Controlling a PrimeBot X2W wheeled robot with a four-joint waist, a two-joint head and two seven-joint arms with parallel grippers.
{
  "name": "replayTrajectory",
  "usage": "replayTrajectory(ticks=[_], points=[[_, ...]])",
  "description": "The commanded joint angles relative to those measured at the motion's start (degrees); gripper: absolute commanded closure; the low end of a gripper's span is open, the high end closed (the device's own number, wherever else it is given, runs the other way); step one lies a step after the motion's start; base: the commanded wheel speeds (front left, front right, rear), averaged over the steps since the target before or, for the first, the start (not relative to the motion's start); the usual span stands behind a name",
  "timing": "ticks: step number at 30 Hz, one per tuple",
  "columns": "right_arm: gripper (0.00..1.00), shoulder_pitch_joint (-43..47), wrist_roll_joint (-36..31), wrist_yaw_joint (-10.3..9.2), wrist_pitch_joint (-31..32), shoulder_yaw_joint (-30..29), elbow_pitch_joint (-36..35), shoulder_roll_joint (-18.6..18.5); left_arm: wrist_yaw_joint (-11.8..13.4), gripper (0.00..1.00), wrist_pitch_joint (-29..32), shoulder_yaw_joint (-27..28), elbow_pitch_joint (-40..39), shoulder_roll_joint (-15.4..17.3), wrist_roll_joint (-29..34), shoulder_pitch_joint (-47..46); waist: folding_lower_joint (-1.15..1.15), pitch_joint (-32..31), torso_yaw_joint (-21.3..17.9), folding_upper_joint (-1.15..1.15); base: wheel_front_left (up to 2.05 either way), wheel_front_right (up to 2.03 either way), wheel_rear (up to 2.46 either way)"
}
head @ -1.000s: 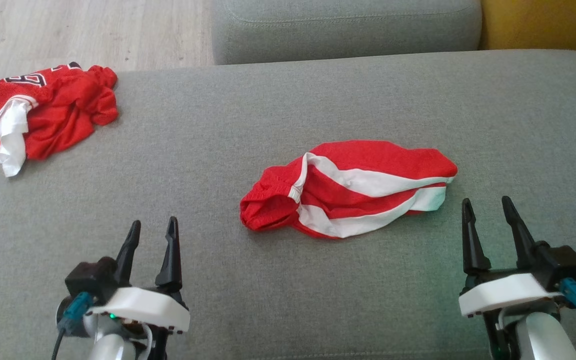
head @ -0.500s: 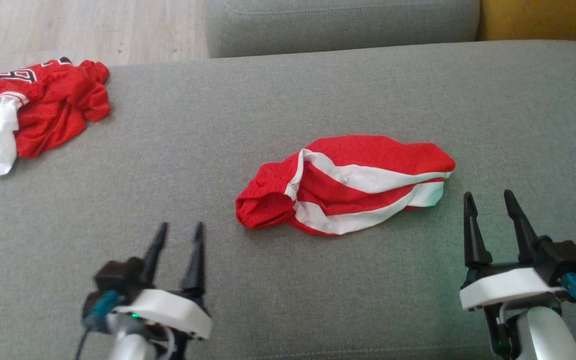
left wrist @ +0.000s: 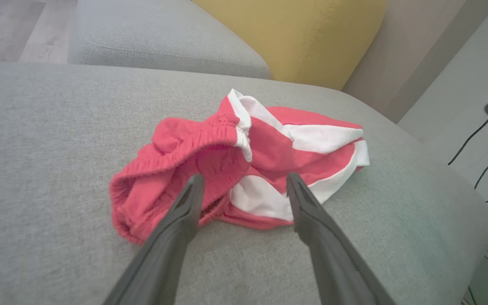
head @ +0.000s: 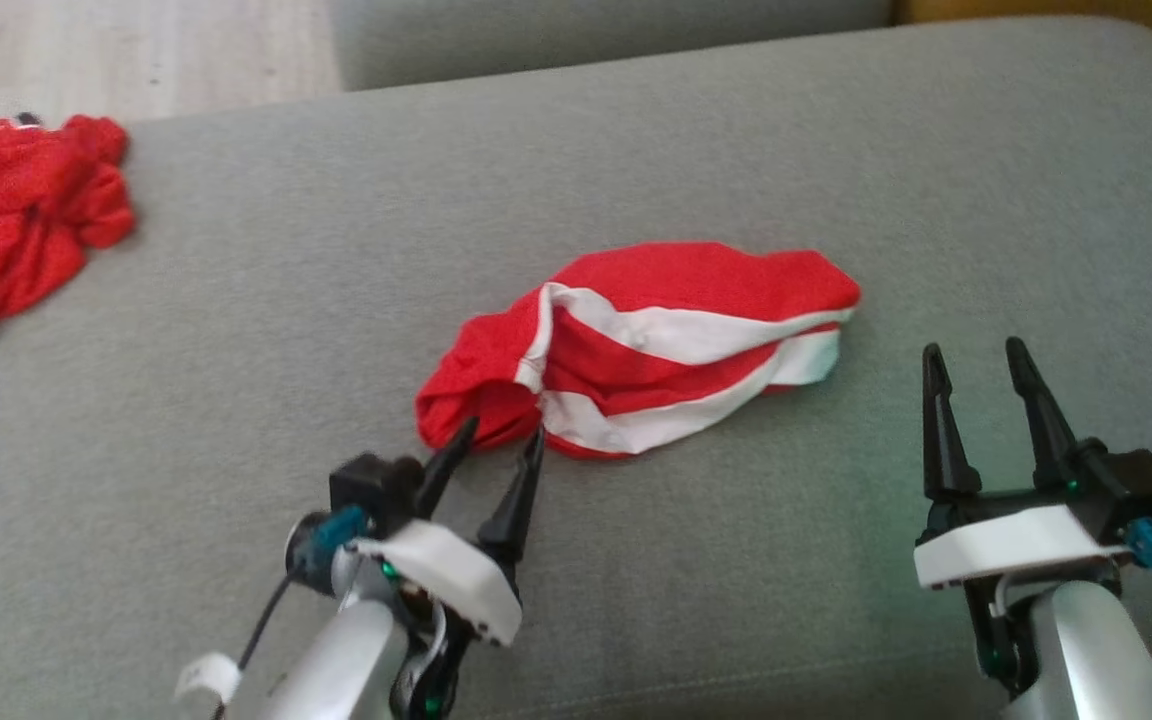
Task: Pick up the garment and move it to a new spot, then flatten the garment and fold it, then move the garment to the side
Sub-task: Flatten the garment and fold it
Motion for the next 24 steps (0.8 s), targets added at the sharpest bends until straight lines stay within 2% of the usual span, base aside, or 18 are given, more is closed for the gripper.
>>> replayTrajectory(ticks=[1, 9, 16, 17, 19, 20, 24], points=[[0.0, -2.15, -0.11, 0.43, -0.61, 1.38, -2.13, -0.3, 0.36, 0.0, -0.7, 1.45, -0.91, 0.13, -0.73, -2.98, 0.0, 1.09, -1.29, 0.0, 0.0, 0.0, 0.0], [0.0, -2.88, 0.12, 0.43, -0.61, 1.03, -2.93, -0.3, 1.53, 0.0, -0.7, 2.35, 4.04, 0.13, -3.09, -7.66, 0.0, 3.88, -4.66, 0.0, 0.0, 0.0, 0.0], [0.0, -3.0, 0.07, 0.43, -0.61, 0.57, -3.09, -0.3, 1.93, 0.0, -0.7, 3.52, 2.29, 0.13, -3.28, -9.5, 0.0, 4.13, -4.99, 0.0, 0.0, 0.0, 0.0], [0.0, -3.0, 0.08, 0.43, -0.61, 0.62, -3.09, -0.3, 1.9, 0.08, -0.7, 3.35, 2.25, 0.13, -3.4, -9.61, 0.0, 3.98, -4.87, 0.0, 0.0, 0.0, 0.0], [0.0, -2.92, 0.1, 0.43, -0.61, 0.86, -3.08, -0.3, 1.85, 0.94, -0.7, 2.81, 2.51, 0.13, -3.89, -9.83, 0.0, 3.62, -4.6, 0.0, 0.0, 0.0, 0.0], [0.0, -2.88, 0.1, 0.43, -0.61, 0.97, -3.07, -0.3, 1.83, 1.0, -0.7, 2.46, 2.73, 0.13, -4.16, -9.92, 0.0, 3.42, -4.48, 0.0, 0.0, 0.0, 0.0], [0.0, -2.44, 0.02, 0.43, -0.61, 1.01, -3.02, -0.3, 1.94, 1.0, -0.7, 1.92, 1.32, 0.13, -4.94, -10.42, 0.0, 2.42, -3.53, 0.0, 0.0, 0.0, 0.0]])
